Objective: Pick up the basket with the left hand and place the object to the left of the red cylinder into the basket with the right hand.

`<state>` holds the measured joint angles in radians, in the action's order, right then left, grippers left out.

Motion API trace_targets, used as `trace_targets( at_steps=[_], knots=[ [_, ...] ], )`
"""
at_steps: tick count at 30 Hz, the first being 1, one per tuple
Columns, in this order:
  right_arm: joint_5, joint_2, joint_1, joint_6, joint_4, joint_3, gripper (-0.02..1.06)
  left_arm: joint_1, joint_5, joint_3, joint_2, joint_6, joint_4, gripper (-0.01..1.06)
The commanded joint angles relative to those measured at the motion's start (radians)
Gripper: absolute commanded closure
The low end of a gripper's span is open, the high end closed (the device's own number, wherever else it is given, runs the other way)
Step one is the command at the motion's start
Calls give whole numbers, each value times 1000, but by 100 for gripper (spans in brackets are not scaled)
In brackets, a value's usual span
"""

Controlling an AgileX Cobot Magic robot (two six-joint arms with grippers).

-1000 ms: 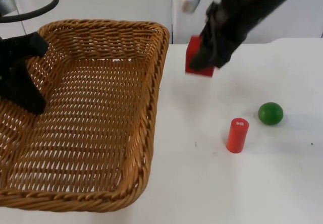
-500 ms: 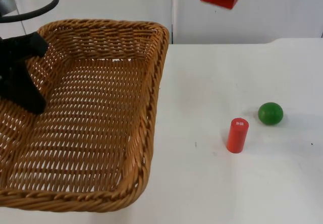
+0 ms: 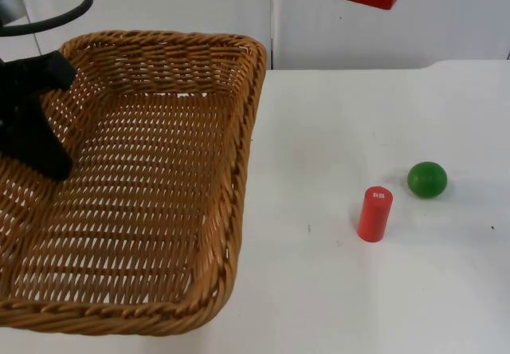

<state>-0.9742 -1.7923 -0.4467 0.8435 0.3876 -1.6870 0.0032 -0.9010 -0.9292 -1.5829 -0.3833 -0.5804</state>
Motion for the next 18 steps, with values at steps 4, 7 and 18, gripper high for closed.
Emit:
trace_targets(
  at_steps=[4, 7, 18],
  knots=[
    [-4, 15, -2, -46, -25, -6, 105, -2, -4, -1, 17, 7, -14, 105],
    [-4, 15, -4, -82, -60, -6, 105, -2, -4, -1, 17, 7, -14, 105],
    [-7, 15, -4, -191, -72, -6, 105, -2, -2, -1, 17, 7, -14, 105]
  ],
)
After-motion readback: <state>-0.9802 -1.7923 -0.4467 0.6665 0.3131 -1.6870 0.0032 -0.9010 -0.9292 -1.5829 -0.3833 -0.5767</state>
